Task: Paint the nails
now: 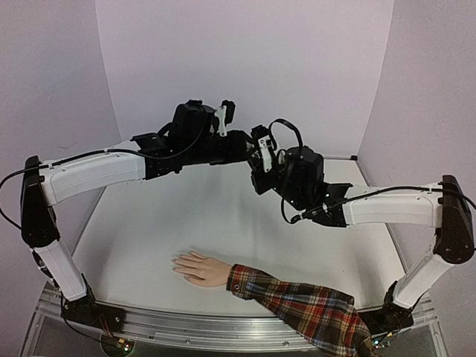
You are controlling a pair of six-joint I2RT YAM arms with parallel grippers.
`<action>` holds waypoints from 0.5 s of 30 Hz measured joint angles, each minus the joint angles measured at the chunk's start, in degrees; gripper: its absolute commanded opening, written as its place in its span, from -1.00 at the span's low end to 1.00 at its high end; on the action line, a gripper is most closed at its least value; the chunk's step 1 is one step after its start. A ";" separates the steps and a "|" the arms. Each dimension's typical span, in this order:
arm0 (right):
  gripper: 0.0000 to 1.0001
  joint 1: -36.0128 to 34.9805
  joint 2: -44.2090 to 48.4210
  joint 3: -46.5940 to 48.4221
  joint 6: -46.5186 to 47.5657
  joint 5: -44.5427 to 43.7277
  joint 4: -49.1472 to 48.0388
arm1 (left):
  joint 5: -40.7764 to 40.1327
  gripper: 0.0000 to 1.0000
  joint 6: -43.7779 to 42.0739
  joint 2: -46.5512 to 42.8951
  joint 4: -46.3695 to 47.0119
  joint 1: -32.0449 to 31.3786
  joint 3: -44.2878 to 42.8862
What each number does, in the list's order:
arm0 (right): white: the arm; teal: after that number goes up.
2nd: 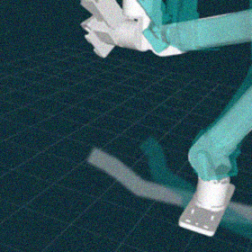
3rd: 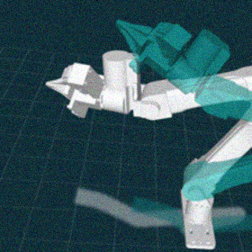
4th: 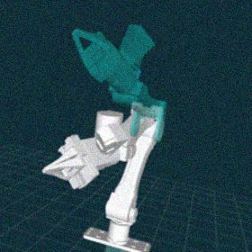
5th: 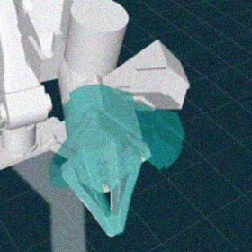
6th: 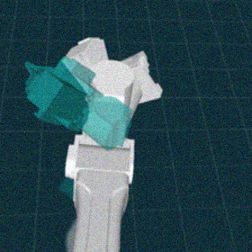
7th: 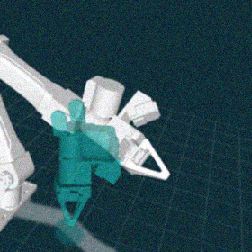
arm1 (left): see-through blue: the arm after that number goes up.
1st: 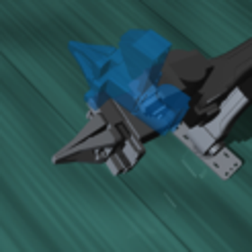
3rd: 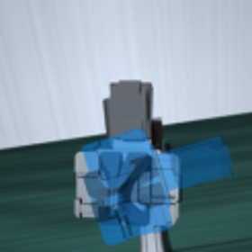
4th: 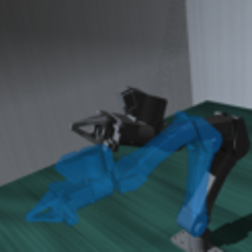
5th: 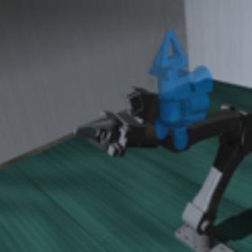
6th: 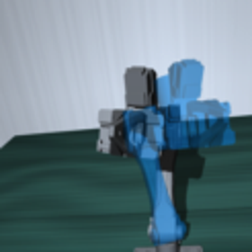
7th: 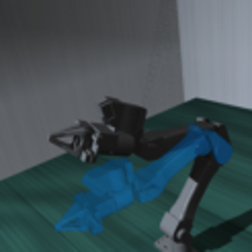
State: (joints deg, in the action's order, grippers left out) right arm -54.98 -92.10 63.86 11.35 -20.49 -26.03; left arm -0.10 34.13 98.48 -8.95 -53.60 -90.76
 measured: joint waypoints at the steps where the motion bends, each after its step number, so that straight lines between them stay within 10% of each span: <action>1: -1.00 0.69 0.51 -0.66 0.03 2.70 -0.06 | 3.37 0.10 0.54 -1.13 2.05 0.47 2.64; 7: -1.00 6.47 5.09 -5.40 -2.72 27.33 0.46 | 20.05 0.56 2.18 -8.92 12.97 3.20 16.14; 15: -1.00 11.85 6.13 -5.38 -11.09 48.97 -2.12 | 31.63 0.23 0.39 -10.64 18.65 4.17 17.29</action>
State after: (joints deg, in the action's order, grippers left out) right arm -43.13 -85.97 58.48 0.26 28.47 -28.16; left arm 31.53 34.52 87.83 9.70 -49.43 -73.47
